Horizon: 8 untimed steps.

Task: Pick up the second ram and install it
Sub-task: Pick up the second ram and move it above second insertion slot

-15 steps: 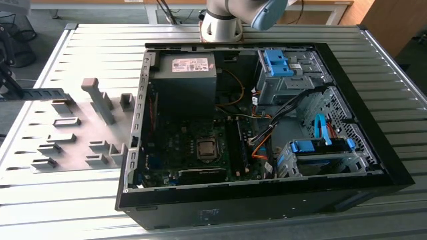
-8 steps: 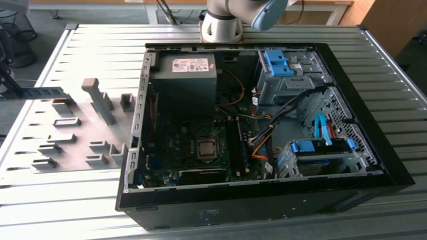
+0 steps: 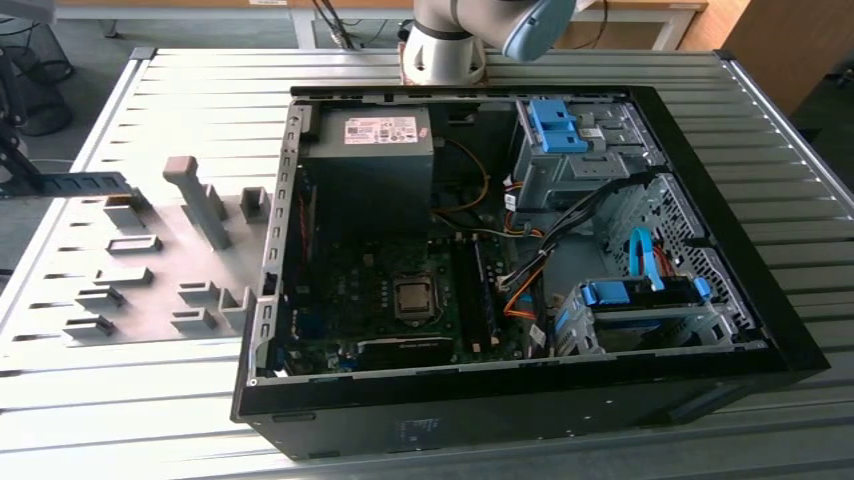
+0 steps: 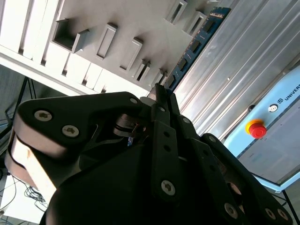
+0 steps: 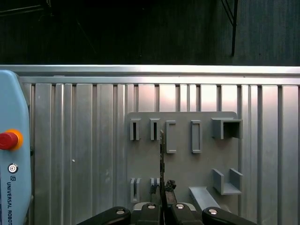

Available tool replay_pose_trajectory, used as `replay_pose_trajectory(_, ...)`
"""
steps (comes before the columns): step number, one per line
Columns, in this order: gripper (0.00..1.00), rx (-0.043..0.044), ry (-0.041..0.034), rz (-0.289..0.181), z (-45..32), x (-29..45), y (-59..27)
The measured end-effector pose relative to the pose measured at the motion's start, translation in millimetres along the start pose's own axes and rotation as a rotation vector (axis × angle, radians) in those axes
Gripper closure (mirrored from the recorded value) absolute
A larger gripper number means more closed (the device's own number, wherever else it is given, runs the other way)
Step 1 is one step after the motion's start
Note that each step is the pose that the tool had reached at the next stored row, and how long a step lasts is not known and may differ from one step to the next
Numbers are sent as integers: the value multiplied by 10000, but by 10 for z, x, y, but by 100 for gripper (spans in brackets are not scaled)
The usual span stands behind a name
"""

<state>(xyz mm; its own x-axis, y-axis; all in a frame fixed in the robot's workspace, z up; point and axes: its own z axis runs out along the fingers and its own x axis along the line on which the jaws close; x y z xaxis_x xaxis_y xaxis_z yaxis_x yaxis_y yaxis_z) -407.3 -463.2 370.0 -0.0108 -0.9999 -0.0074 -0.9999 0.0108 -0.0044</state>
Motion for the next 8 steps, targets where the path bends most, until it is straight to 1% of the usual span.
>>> replay_pose_trajectory(8,86,1,-1,0,-19,0,0)
